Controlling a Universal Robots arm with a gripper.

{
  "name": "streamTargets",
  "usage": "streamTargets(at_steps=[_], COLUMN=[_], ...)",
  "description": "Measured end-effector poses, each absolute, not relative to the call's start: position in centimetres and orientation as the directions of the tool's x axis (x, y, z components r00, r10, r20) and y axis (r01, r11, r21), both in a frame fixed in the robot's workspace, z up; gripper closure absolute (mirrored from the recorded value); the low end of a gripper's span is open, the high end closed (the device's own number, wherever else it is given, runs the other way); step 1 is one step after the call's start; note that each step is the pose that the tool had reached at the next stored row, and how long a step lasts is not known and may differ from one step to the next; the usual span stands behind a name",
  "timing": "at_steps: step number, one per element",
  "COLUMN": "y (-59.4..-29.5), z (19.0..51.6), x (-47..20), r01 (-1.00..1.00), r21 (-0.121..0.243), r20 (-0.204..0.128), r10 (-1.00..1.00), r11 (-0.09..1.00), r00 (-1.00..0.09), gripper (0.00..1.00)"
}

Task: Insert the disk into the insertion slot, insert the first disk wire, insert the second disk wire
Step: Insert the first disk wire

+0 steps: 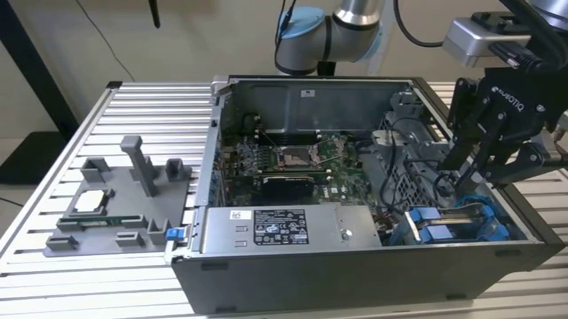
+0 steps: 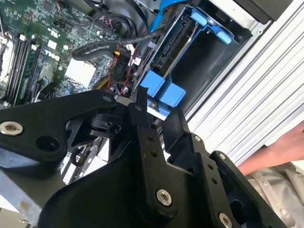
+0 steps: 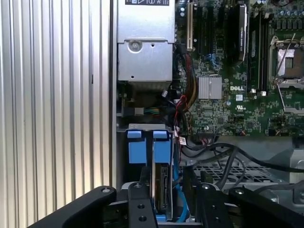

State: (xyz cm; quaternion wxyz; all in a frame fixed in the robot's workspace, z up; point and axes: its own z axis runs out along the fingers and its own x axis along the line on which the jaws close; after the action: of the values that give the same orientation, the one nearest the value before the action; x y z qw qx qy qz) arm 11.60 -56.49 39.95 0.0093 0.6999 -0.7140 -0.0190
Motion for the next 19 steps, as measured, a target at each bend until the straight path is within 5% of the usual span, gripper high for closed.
streamTargets(at_steps=[19], y=[-54.5], z=[39.8], x=[11.6], r01=[-0.999], r21=[0.036], r20=[-0.017], r10=[-1.000], r11=[0.020], r00=[-0.020], gripper=[0.00])
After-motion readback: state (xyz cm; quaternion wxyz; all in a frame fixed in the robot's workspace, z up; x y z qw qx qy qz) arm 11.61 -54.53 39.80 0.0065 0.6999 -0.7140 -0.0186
